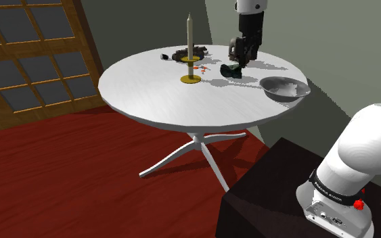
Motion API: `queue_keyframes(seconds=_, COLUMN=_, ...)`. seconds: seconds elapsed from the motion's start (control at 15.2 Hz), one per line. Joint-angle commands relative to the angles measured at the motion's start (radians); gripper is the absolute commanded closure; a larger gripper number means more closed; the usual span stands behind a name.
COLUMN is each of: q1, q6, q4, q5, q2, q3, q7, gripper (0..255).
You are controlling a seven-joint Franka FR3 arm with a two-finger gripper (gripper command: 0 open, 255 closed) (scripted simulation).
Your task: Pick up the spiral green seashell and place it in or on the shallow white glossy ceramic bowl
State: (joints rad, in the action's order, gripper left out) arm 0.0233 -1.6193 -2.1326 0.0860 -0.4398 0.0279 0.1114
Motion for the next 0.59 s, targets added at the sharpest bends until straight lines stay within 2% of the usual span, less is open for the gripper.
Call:
queue_keyframes(seconds=0.0, q1=0.008, q6=-0.021, q4=0.053, q5=0.019, q2=0.075, q3=-0.007, q7=0.014, gripper=0)
queue_keyframes(seconds=0.33, q1=0.024, q6=-0.059, q4=0.182, q5=0.057, q2=0.243, q3=-0.022, q7=0.045, gripper=0)
queue_keyframes(seconds=0.53, q1=0.026, q6=-0.099, q4=0.138, q5=0.059, q2=0.239, q3=-0.026, q7=0.044, gripper=0)
